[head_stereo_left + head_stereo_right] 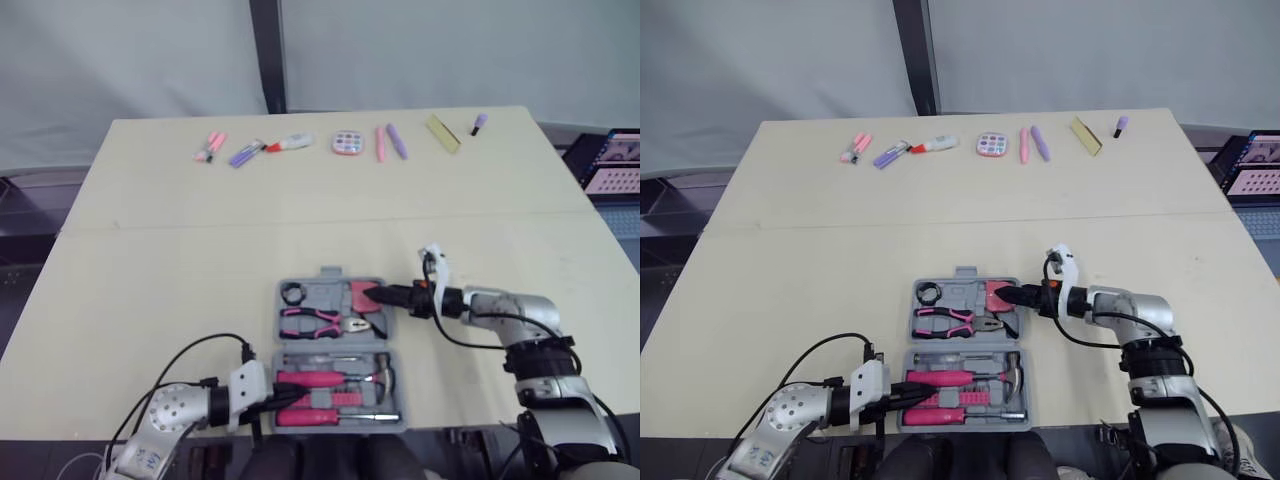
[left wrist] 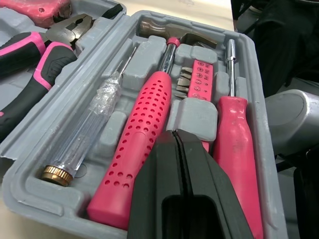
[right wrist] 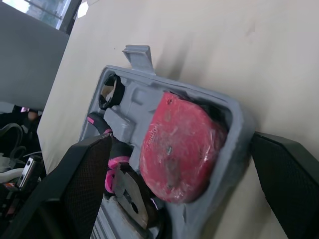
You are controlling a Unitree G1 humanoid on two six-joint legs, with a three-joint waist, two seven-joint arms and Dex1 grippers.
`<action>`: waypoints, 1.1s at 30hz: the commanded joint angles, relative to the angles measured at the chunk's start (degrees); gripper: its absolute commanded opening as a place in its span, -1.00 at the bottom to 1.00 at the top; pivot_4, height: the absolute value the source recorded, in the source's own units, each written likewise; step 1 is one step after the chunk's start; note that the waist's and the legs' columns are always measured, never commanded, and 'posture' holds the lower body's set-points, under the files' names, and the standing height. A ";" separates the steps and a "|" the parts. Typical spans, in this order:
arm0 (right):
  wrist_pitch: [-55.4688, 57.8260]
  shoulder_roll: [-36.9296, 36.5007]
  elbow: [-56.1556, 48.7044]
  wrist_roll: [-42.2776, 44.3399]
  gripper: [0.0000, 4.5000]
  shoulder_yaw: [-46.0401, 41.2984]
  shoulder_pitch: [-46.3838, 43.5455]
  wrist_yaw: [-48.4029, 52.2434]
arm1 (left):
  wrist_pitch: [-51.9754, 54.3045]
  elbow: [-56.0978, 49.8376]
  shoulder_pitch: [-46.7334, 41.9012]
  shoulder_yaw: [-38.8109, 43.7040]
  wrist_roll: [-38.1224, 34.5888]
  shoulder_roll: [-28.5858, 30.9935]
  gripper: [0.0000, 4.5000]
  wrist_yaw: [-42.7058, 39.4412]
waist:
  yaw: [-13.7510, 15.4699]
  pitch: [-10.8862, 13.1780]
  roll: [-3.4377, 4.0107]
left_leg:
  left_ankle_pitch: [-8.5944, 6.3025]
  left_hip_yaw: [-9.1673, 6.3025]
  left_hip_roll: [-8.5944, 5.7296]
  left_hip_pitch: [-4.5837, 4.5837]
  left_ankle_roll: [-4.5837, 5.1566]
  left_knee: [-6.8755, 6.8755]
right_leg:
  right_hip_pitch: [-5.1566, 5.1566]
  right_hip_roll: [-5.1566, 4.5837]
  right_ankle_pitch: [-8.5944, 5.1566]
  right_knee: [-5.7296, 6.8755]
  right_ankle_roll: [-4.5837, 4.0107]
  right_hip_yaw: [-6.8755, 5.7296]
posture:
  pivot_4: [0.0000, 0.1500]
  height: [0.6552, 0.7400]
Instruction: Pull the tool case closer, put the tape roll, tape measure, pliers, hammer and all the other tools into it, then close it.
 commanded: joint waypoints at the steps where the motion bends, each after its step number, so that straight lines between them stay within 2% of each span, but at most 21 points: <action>1: -1.92 1.80 0.32 0.10 1.00 0.46 -1.46 2.22 | 0.07 1.53 0.71 -0.98 2.47 1.21 -0.98 0.57 | -0.13 -0.01 0.01 | 0.00 0.00 0.01 0.00 0.00 0.00 | 0.00 0.01 0.00 0.01 0.00 -0.01 | 1.00 1.00; 8: -1.57 1.76 -4.28 1.02 1.00 0.92 -0.85 4.61 | -1.59 3.02 0.38 -1.16 4.22 2.03 -0.98 1.32 | -1.13 -0.03 0.06 | 0.00 -0.03 0.01 0.00 0.00 -0.06 | -0.10 0.00 0.00 0.13 0.00 0.00 | 1.00 1.00; 15: 5.33 -5.29 -25.91 6.72 1.00 1.76 4.00 7.64 | -2.48 5.05 0.42 -0.33 4.21 2.06 -0.98 2.70 | -1.06 -0.06 0.15 | 0.00 -0.03 0.00 -0.02 0.00 -0.10 | -0.19 -0.02 0.00 0.09 0.00 0.03 | 1.00 1.00; 21: 8.04 -12.37 -39.44 9.82 1.00 3.47 8.08 9.43 | -1.63 3.22 1.98 1.37 3.27 1.68 -0.98 5.12 | -0.96 -0.11 0.20 | 0.00 -0.02 0.03 -0.01 0.00 -0.11 | -0.13 -0.01 0.00 -0.04 0.00 0.03 | 1.00 1.00; 25: 8.93 -21.13 -50.82 12.71 1.00 1.99 13.93 11.91 | 12.80 -20.17 12.88 12.34 -10.36 4.91 -0.98 8.04 | -0.86 0.07 -0.12 | 0.00 -0.06 0.05 -0.11 0.00 -0.18 | -0.19 -0.01 0.00 -0.09 0.00 0.10 | 1.00 1.00; 27: 9.01 -25.28 -55.73 14.96 1.00 -0.01 17.59 13.01 | 21.48 -29.95 23.83 23.62 -21.39 8.85 -0.98 6.56 | -0.83 0.18 -0.35 | 0.00 -0.04 0.10 -0.18 0.00 -0.28 | -0.21 0.03 0.00 -0.22 0.00 0.10 | 1.00 1.00; 30: 9.29 -28.27 -59.64 17.79 1.00 -2.93 22.26 12.41 | 26.30 -30.74 33.74 36.21 -27.96 11.93 -0.98 1.62 | -0.24 0.26 -0.25 | -0.01 0.06 0.10 -0.15 0.01 -0.22 | -0.07 0.00 -0.02 -0.54 -0.04 0.09 | 1.00 1.00; 33: 6.22 -33.15 -63.45 17.28 1.00 -8.26 31.09 14.91 | 24.66 -25.64 36.13 44.72 -28.02 11.55 -0.98 -0.31 | 1.47 0.35 -0.12 | 0.00 0.09 0.16 -0.12 0.01 -0.18 | 0.34 0.03 -0.03 -1.33 -0.03 -0.02 | 1.00 1.00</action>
